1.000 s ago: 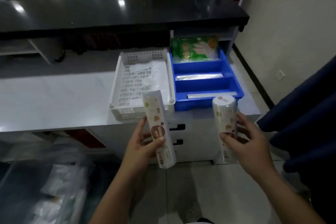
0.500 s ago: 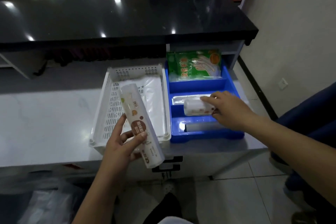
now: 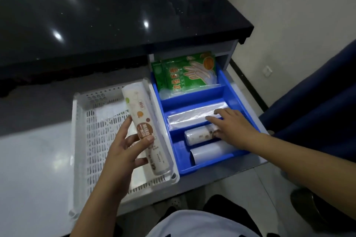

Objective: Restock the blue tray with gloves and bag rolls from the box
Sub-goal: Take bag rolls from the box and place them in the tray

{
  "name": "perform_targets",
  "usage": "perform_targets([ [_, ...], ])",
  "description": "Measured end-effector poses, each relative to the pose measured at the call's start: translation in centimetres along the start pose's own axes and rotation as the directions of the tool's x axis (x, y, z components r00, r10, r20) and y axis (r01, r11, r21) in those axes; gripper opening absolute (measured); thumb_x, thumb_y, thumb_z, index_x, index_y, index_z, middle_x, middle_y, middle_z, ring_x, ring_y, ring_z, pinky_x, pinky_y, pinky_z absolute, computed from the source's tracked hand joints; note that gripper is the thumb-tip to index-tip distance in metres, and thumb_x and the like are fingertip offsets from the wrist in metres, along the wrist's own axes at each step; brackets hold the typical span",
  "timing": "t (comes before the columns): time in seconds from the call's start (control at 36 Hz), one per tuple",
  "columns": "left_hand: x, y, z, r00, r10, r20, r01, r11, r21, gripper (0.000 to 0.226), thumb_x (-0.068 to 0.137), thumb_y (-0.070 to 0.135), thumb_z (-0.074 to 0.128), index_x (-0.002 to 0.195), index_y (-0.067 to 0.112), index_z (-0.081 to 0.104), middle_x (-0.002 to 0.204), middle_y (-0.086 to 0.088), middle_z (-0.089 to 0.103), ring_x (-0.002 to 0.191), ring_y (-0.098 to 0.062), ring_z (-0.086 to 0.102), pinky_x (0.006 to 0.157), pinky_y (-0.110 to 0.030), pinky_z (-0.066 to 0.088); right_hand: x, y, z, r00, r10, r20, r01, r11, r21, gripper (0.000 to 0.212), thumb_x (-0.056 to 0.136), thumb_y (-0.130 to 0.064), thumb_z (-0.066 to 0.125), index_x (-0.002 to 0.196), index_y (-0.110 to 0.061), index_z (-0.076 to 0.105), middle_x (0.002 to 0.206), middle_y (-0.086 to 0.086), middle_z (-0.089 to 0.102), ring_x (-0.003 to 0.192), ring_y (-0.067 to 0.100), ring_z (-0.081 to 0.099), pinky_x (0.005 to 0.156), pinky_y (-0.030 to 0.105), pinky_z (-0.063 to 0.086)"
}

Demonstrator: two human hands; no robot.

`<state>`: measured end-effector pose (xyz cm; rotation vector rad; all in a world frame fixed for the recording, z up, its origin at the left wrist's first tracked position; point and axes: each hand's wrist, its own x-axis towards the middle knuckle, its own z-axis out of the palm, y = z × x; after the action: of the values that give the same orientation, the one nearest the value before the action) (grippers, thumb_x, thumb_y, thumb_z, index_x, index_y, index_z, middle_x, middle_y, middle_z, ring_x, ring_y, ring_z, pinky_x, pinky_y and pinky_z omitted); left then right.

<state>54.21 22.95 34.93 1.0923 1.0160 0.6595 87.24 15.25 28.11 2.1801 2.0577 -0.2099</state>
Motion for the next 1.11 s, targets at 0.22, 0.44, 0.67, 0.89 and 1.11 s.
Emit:
perform_targets([
  [0.22,0.9,1.4,1.4,0.998,0.016,0.068,-0.023,0.993,0.113,0.073,0.058,0.040,0.078,0.120,0.068,0.051,0.105,0.007,0.073,0.096,-0.011,0.072,0.063,-0.032,0.060,0.4,1.3,-0.1,0.999,0.003,0.041,-0.007,0.996,0.088,0.059,0.089,-0.063,0.054,0.142,-0.039,0.041,0.149,-0.002,0.040,0.135,0.025,0.035,0.108,0.046,0.031],
  [0.44,0.7,2.3,4.3,0.991,0.025,0.128,-0.060,0.960,0.274,0.068,0.064,0.038,0.077,0.111,0.077,0.048,0.104,0.018,0.070,0.092,-0.005,0.070,0.073,-0.033,0.052,-2.5,2.9,0.5,0.964,0.230,-0.131,-0.183,0.937,0.298,0.060,0.088,-0.033,0.068,0.143,-0.033,0.044,0.148,0.000,0.043,0.137,0.023,0.034,0.113,0.040,0.023],
  [0.67,2.7,2.3,9.5,0.956,0.094,0.278,-0.245,0.778,0.578,0.069,0.081,0.039,0.073,0.124,0.077,0.035,0.106,0.041,0.055,0.094,0.015,0.058,0.068,-0.019,0.047,-11.1,2.6,1.0,0.738,0.667,-0.103,-0.310,0.469,0.827,0.053,0.091,-0.039,0.065,0.141,-0.038,0.046,0.141,-0.012,0.047,0.126,0.008,0.042,0.100,0.039,0.046],
  [0.89,6.0,0.1,15.5,0.857,0.154,0.492,-0.505,0.062,0.861,0.064,0.087,0.055,0.057,0.143,0.053,0.025,0.124,0.013,0.061,0.105,-0.018,0.060,0.069,-0.031,0.046,-14.5,0.6,2.1,0.842,0.540,0.005,-0.290,0.445,0.847,0.073,0.088,-0.039,0.068,0.148,-0.048,0.026,0.139,-0.027,0.037,0.133,0.001,0.033,0.108,0.031,0.037],
  [1.11,7.6,-2.9,18.2,0.843,0.059,0.535,-0.537,0.025,0.843,0.051,0.089,0.059,0.055,0.136,0.047,0.042,0.119,0.010,0.062,0.102,-0.019,0.058,0.070,-0.032,0.047,-15.2,1.9,1.5,0.891,0.451,0.051,-0.291,0.481,0.827,0.080,0.091,-0.044,0.065,0.143,-0.063,0.008,0.144,-0.020,0.036,0.132,0.004,0.033,0.110,0.039,0.042],
])
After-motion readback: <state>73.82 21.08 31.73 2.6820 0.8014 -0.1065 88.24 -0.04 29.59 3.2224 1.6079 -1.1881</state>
